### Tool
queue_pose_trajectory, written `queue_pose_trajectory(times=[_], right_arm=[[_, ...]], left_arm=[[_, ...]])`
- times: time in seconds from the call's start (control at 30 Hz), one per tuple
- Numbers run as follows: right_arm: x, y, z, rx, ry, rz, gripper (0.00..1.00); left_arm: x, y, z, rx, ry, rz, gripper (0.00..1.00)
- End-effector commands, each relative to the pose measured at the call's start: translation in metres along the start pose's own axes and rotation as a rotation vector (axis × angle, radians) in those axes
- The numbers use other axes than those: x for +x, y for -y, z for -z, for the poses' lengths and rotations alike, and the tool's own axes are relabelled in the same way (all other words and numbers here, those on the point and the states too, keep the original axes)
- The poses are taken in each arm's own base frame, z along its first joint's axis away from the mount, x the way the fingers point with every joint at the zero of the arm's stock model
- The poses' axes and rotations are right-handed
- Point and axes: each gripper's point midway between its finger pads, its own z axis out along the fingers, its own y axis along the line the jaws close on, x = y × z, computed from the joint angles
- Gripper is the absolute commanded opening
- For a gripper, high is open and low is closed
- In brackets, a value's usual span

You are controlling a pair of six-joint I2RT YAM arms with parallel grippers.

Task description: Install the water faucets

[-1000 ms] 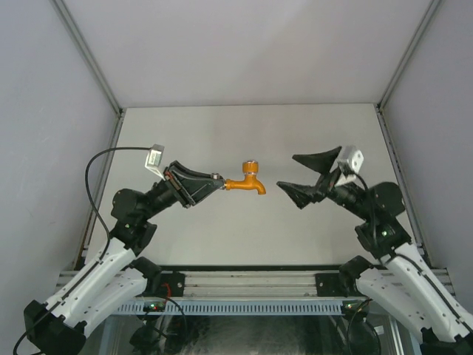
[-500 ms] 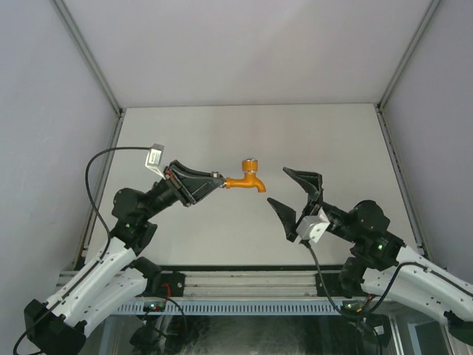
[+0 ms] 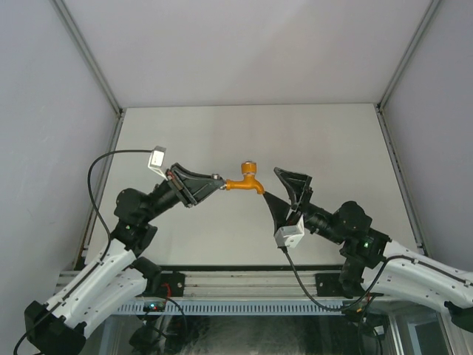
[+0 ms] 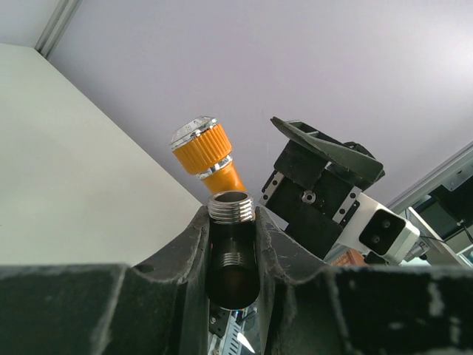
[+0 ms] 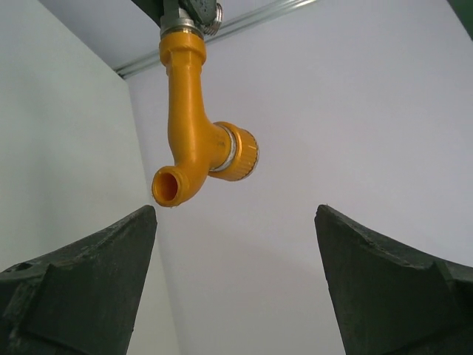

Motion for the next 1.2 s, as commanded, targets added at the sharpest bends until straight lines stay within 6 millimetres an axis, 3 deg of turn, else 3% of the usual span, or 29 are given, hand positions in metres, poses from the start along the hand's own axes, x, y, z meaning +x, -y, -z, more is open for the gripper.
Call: queue_pose_trajectory(times=[0.0, 0.33, 0.47, 0.63, 0.8, 0.9, 1.17], right_arm=[[-0.021, 0.018, -0.004, 0.060, 0.099, 0.058, 0.87], [-0.028, 0.009, -0.037, 0.026, 0.138, 0.131, 0.84], [-0.029, 0.017, -0.050, 0.048, 0.133, 0.096, 0.61], [-0.029, 0.017, -0.052, 0.023, 0.123, -0.034, 0.42], [-0.028, 0.010, -0.047, -0.043, 0.107, -0.149, 0.07], [-0.026, 0.006, -0.044, -0.072, 0.096, -0.195, 0.00], [-0.040, 0.006, -0.038, -0.138, 0.149, -0.405, 0.00]], left_arm=[[-0.010, 0.013, 0.003, 0.044, 0.045, -0.031, 0.00], [-0.011, 0.016, 0.000, 0.053, 0.032, -0.027, 0.00], [-0.010, 0.016, 0.000, 0.055, 0.028, -0.027, 0.00], [-0.008, 0.017, 0.001, 0.060, 0.022, -0.029, 0.00], [-0.007, 0.015, 0.001, 0.057, 0.015, -0.030, 0.00], [-0.006, 0.015, -0.001, 0.061, 0.006, -0.030, 0.00], [-0.005, 0.017, 0.000, 0.070, -0.001, -0.043, 0.00]])
